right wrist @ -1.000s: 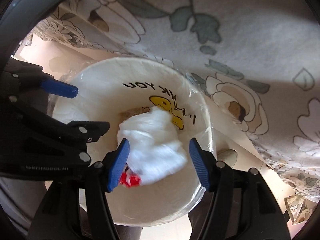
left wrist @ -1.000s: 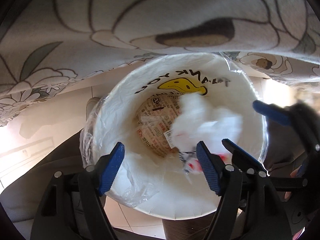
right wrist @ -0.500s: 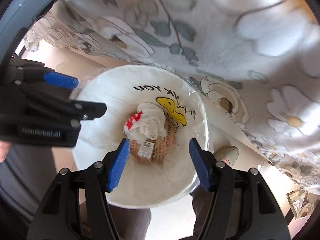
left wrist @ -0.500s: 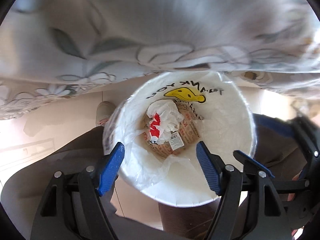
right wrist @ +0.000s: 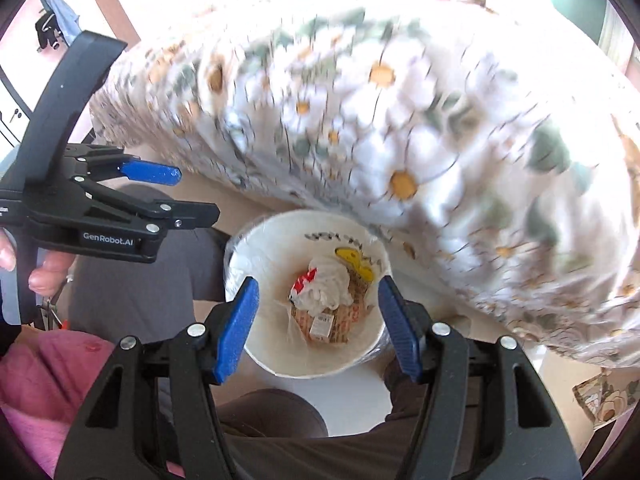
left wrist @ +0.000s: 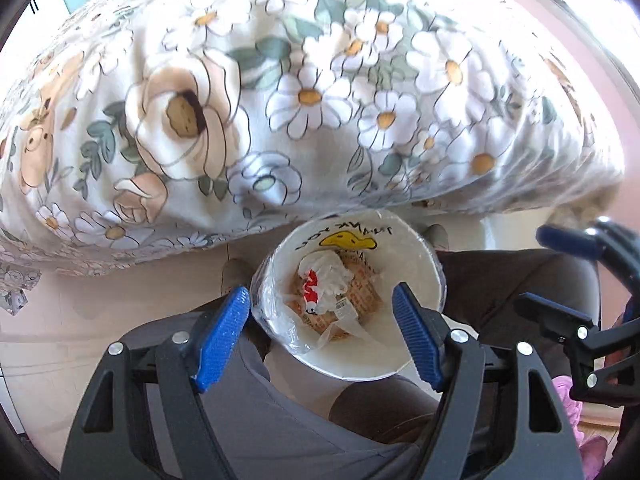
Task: Collect trash
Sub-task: 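Move both tools back to the bed toward the milk carton and yogurt cup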
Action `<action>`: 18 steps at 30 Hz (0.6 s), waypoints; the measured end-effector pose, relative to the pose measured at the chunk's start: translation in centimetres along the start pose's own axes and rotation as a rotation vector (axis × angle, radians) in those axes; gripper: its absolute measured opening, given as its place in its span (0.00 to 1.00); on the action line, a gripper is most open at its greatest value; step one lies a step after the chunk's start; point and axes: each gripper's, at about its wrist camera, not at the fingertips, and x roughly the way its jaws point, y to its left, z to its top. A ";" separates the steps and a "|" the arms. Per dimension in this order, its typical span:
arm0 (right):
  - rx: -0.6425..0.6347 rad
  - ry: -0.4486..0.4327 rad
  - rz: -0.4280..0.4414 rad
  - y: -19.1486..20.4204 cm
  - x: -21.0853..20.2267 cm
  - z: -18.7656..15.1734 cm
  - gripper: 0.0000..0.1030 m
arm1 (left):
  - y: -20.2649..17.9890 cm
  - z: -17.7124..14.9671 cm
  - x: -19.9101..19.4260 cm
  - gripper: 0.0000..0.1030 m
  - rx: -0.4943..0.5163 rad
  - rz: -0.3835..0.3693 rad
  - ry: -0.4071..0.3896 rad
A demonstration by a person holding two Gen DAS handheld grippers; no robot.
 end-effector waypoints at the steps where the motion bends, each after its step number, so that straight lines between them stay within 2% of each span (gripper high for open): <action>1: 0.002 -0.017 -0.001 0.0 -1.0 0.5 0.61 | -0.1 0.4 -0.8 0.74 -0.005 -0.005 -0.012; 6: -0.010 -0.101 -0.031 -0.2 -5.2 2.9 0.61 | -0.3 3.1 -4.6 0.74 -0.034 -0.038 -0.070; 11: -0.041 -0.187 -0.085 -1.1 -9.6 5.8 0.61 | -0.1 6.4 -7.7 0.77 -0.058 -0.015 -0.137; 18: -0.090 -0.243 -0.114 -3.9 -11.3 10.2 0.61 | -0.6 10.9 -9.0 0.77 -0.118 -0.036 -0.157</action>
